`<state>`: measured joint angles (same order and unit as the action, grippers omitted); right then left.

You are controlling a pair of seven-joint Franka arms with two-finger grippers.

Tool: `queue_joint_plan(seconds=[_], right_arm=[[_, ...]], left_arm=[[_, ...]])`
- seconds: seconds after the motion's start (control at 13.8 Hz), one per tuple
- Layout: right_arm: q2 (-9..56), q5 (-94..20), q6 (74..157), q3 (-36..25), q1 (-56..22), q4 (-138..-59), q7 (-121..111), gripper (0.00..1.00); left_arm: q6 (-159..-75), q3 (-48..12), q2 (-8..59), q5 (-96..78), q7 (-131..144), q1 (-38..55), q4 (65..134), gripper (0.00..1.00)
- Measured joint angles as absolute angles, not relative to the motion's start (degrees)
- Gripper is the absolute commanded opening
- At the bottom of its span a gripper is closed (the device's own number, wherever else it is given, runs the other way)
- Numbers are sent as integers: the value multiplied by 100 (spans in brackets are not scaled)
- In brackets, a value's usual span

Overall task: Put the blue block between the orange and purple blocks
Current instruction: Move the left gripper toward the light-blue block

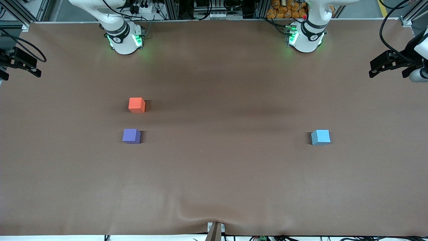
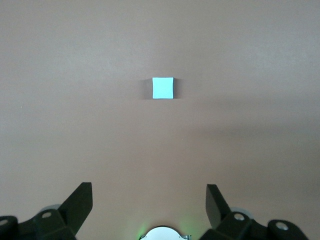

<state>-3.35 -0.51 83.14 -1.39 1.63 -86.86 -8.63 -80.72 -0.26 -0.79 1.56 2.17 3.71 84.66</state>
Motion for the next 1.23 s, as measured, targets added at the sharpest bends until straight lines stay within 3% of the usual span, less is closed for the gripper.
queue_joint_plan(seconds=[0.58,0.87,1.23], right_arm=[[-316,-51,8307,-143,163,-8691,-863,100],[-316,-51,8307,-146,166,-8692,-863,100],[-316,-52,8306,-147,167,-8694,-863,100]], left_arm=[[-8052,-29,34,156,220,420,8499,100],[-8286,-25,692,156,229,437,8578,100],[-9356,-23,1697,156,230,434,8854,100]])
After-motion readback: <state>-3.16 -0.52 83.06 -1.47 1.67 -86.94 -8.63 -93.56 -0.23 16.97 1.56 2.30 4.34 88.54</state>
